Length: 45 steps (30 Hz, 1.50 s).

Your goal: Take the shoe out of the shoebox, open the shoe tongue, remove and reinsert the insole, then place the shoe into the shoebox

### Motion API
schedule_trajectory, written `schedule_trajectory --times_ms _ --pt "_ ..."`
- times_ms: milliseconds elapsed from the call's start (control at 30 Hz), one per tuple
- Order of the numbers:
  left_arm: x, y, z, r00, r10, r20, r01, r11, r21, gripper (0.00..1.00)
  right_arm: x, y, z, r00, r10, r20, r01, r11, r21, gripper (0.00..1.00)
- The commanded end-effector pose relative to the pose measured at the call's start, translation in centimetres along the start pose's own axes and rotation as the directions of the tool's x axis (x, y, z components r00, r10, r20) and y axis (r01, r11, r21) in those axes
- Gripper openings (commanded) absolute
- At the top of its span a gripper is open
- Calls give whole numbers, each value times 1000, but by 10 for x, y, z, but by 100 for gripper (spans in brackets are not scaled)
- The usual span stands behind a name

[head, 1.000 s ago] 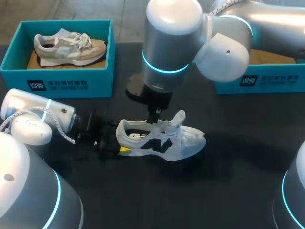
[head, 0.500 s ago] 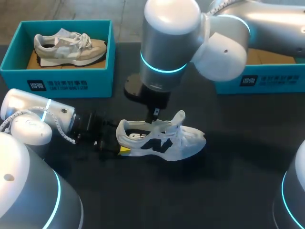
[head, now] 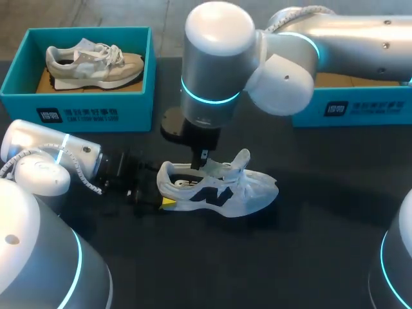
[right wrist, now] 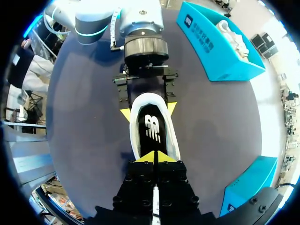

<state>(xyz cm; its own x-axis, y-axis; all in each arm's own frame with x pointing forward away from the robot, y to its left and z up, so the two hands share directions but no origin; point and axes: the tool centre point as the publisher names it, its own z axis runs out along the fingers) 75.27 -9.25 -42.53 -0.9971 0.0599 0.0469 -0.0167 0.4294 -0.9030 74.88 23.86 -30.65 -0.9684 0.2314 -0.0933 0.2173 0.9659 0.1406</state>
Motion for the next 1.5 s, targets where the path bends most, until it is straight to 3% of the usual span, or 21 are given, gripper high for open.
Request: schedule_trajectory --times_ms 33,200,433,767,1233,1267,1300,1333,1500 --pt "-3 3 5 1000 0 0 0 1000 -3 0 -3 6 16 999 -5 -32 5 1000 3 0" --pt "-3 3 5 1000 0 0 0 1000 -3 0 -3 8 31 998 -13 -53 14 1000 15 0" --pt "-3 3 5 1000 0 0 0 1000 -3 0 -7 0 48 996 8 -85 0 995 102 0" --pt "-3 3 5 1000 0 0 0 1000 -3 0 -5 -11 66 993 35 -116 -22 993 112 0" --pt "-3 3 5 1000 0 0 0 1000 -3 0 5 -25 68 989 81 -121 -69 992 106 0" --pt "-3 3 5 1000 0 0 0 1000 -3 0 5 -24 69 989 82 -120 -70 992 105 7" --pt "-3 3 5 1000 0 0 0 1000 -3 0 4 -24 69 990 84 -115 -73 992 100 22" --pt "-3 3 5 1000 0 0 0 1000 -3 0 3 -24 70 990 84 -114 -73 993 98 31" --pt "-3 3 5 1000 0 0 0 1000 -3 0 -1 -19 73 992 78 -104 -69 994 91 37"
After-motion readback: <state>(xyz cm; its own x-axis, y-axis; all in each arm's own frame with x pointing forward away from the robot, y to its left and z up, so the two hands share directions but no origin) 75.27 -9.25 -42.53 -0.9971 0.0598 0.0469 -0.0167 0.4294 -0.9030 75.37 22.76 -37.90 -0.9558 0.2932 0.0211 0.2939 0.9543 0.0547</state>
